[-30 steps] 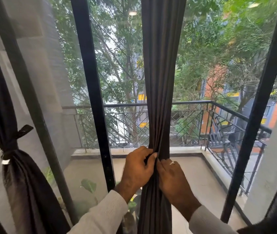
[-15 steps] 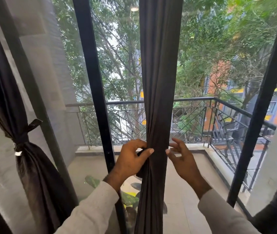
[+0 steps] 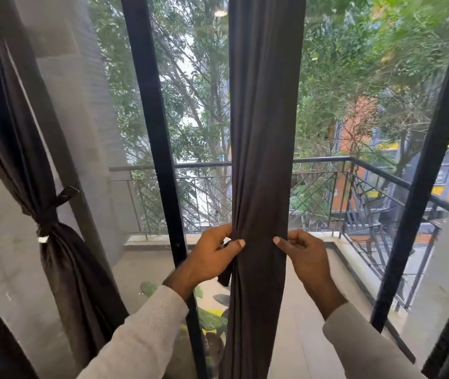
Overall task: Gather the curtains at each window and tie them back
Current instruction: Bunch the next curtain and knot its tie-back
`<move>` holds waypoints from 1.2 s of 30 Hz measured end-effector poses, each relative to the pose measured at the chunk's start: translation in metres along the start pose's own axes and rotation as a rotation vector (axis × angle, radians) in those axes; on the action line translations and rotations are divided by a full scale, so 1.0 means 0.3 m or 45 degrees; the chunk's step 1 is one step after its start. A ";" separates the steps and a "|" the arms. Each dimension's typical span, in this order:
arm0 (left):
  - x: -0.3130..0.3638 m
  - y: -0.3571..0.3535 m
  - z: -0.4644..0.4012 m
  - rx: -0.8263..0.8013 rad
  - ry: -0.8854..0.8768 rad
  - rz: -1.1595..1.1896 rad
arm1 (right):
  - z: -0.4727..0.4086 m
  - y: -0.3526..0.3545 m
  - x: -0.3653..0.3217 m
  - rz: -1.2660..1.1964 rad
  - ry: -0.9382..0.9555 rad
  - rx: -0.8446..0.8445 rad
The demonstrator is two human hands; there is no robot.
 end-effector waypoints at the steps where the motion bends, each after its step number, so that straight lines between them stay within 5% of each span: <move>1: 0.000 0.006 0.001 0.076 -0.031 -0.083 | 0.012 0.009 0.001 0.095 0.049 0.081; 6: 0.033 0.006 0.020 0.391 -0.273 -0.439 | 0.185 0.009 -0.013 0.615 0.759 0.366; 11: 0.044 -0.050 0.055 0.397 -0.342 -0.388 | 0.307 -0.066 0.041 1.033 1.318 0.120; 17: 0.040 -0.075 0.072 0.330 -0.339 -0.182 | 0.275 -0.092 0.039 1.041 1.275 -0.024; 22: 0.037 -0.056 0.054 0.362 -0.318 -0.330 | 0.266 -0.072 0.015 0.998 1.376 -0.264; 27: -0.013 -0.036 0.027 0.198 -0.135 -0.189 | 0.118 0.012 0.018 0.587 0.659 0.072; 30: -0.012 -0.045 0.027 0.057 -0.047 -0.075 | 0.019 -0.004 0.031 0.199 0.194 -0.089; 36: 0.032 -0.021 0.034 0.339 -0.178 -0.466 | 0.119 0.033 -0.045 0.376 0.466 0.205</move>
Point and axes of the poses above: each hand's wrist, its own z-axis away from the middle knuckle, its own y-axis out of the back of the hand, x = y × z, the point moved 4 cm from there along -z, towards the middle knuckle, and after that the axes turned 7 degrees about x, right-handed, at the moved point
